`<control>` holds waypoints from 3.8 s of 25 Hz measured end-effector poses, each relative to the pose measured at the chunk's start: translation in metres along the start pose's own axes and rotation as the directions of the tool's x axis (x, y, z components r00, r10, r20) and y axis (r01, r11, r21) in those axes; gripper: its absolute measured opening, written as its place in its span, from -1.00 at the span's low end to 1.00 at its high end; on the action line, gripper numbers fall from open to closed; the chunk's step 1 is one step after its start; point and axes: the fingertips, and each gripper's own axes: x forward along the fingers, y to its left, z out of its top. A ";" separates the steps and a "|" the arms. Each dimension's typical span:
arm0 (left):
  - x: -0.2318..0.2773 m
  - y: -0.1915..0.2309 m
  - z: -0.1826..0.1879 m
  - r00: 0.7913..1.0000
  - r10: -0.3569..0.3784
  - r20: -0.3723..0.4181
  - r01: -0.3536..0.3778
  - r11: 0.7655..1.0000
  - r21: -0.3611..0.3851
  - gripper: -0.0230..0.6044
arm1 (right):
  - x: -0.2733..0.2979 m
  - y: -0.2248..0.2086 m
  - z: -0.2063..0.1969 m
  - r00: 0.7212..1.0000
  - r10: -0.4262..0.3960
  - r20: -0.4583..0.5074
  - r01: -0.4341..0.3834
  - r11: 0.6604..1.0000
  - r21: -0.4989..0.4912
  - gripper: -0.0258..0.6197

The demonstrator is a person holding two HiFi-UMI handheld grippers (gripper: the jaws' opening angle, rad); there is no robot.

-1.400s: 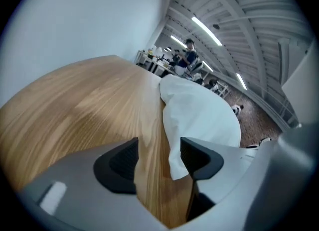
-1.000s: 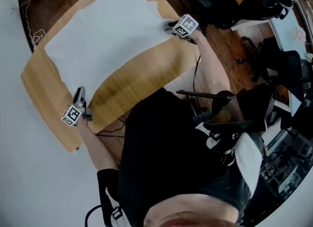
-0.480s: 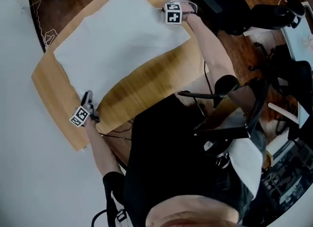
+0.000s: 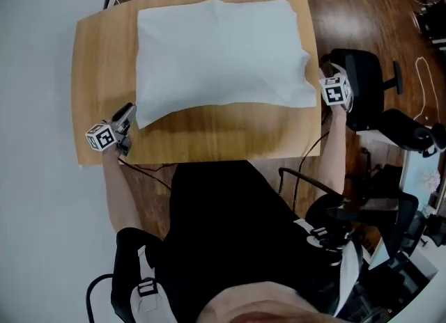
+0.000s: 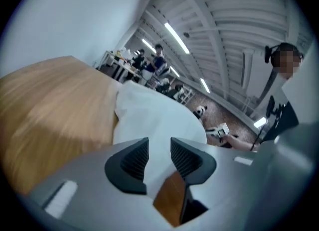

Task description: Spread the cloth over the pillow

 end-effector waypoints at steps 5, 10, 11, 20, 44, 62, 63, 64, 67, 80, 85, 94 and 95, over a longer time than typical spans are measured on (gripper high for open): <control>0.035 0.095 0.121 0.988 0.053 0.144 -0.050 0.998 -0.023 -0.40 | -0.094 0.162 0.104 0.932 0.306 0.194 -0.265 0.941 -0.211 -0.49; 0.172 0.159 0.193 0.998 -0.040 -0.048 0.041 0.999 0.014 -0.20 | -0.092 0.338 0.211 0.854 0.497 0.157 -0.394 0.812 -0.430 -0.50; 0.197 0.160 0.198 0.991 -0.082 -0.108 0.085 0.996 0.023 -0.11 | -0.080 0.349 0.219 0.866 0.483 0.128 -0.387 0.811 -0.439 -0.50; 0.270 0.231 0.264 0.990 0.121 -0.076 -0.105 0.976 0.189 -0.88 | -0.032 0.363 0.212 0.921 0.390 0.008 -0.364 0.865 -0.345 -0.50; 0.145 0.141 0.089 0.994 -0.070 0.083 0.092 0.949 -0.303 -0.67 | -0.035 0.355 0.213 0.926 0.367 0.085 -0.349 0.921 -0.175 -0.50; 0.013 0.047 -0.014 0.976 -0.080 -0.205 0.047 0.986 -0.162 -0.92 | -0.065 0.172 -0.092 0.753 0.564 -0.338 -0.609 0.793 -0.033 -0.59; 0.005 0.049 0.018 0.986 -0.024 -0.167 0.006 0.994 -0.111 -0.92 | -0.062 0.143 -0.081 0.779 0.551 -0.300 -0.590 0.805 -0.055 -0.59; 0.004 0.050 0.055 0.993 0.027 -0.116 -0.033 0.998 -0.055 -0.92 | -0.048 0.110 -0.056 0.820 0.520 -0.241 -0.551 0.830 -0.085 -0.60; 0.068 0.042 0.161 1.000 0.006 -0.002 -0.006 0.995 0.097 -0.92 | 0.025 0.021 0.056 0.929 0.370 -0.013 -0.366 0.914 -0.173 -0.59; 0.311 0.094 0.192 0.949 0.153 -0.275 -0.119 0.983 0.137 -0.92 | 0.240 0.018 0.170 0.828 0.510 0.234 -0.533 0.845 0.047 -0.91; 0.238 0.052 0.223 0.977 0.188 -0.101 -0.149 0.939 0.309 -0.92 | 0.140 -0.042 0.127 0.847 0.327 0.419 -0.425 0.891 0.162 -0.90; 0.091 -0.084 -0.030 0.859 -0.424 -0.286 0.462 0.884 0.076 -0.92 | -0.008 0.165 -0.086 0.872 0.486 0.055 -0.488 0.873 0.017 -0.89; 0.095 -0.070 -0.054 0.873 -0.358 -0.329 0.396 0.917 0.053 -0.92 | -0.009 0.183 -0.094 0.866 0.499 0.041 -0.500 0.866 0.024 -0.92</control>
